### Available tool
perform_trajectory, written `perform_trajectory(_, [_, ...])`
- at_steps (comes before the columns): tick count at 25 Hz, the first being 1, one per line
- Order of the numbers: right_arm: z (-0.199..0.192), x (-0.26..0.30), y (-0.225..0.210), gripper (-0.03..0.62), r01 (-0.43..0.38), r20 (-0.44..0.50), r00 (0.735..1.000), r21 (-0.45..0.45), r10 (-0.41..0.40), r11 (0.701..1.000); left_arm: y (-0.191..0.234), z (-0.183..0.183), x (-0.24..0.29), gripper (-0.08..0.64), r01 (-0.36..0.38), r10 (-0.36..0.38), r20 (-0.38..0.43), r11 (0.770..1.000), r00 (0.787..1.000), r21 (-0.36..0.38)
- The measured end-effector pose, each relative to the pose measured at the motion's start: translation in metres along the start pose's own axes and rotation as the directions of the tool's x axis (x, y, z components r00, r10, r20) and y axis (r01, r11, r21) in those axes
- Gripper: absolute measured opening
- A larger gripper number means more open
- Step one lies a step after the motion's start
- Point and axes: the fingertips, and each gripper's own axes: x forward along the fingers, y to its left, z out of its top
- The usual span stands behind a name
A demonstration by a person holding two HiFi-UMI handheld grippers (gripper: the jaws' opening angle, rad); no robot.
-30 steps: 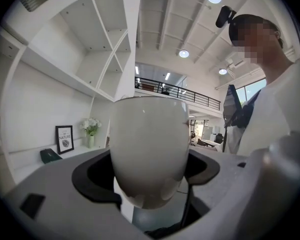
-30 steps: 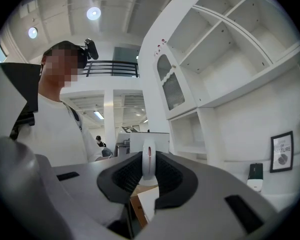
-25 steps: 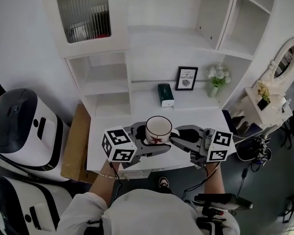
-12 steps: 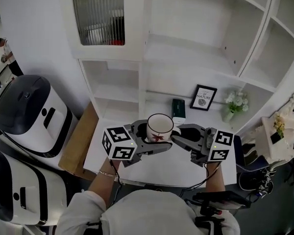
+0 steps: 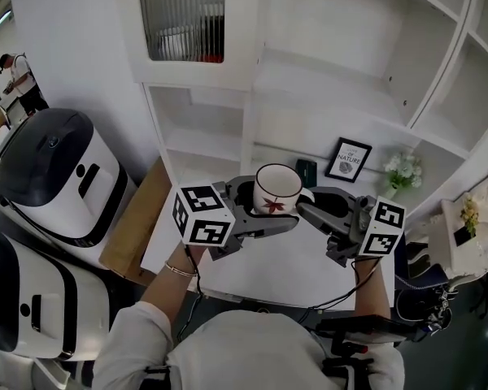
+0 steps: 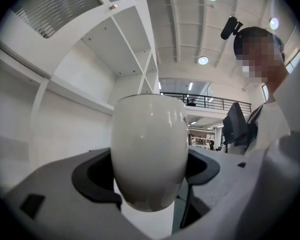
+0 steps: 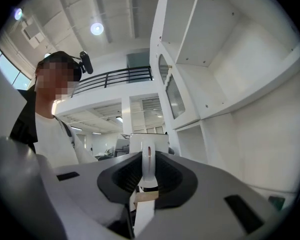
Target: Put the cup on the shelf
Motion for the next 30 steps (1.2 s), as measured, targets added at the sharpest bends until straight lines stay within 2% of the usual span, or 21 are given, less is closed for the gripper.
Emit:
perform_trajectory(7, [0.021, -0.002, 0.005, 0.075, 0.067, 0.02, 0.998, -0.051, -0.066, 0.996, -0.005, 0.021, 0.002, 0.374, 0.061, -0.061, 0.005, 0.997, 0.998, 0.055])
perform_trajectory(15, [0.095, -0.028, -0.014, 0.075, 0.134, 0.059, 0.99, -0.132, -0.127, 0.982, 0.001, 0.093, 0.041, 0.375, 0.121, -0.12, -0.018, 0.984, 0.993, 0.132])
perform_trajectory(22, [0.156, -0.045, -0.069, 0.074, 0.159, 0.095, 0.984, -0.088, -0.15, 0.983, 0.041, 0.154, 0.08, 0.375, 0.116, -0.115, -0.008, 0.99, 0.993, 0.083])
perform_trajectory(30, [0.168, -0.042, -0.068, 0.075, 0.16, 0.092, 0.985, -0.13, -0.149, 0.978, 0.042, 0.166, 0.08, 0.376, 0.072, -0.078, 0.057, 0.993, 0.995, 0.098])
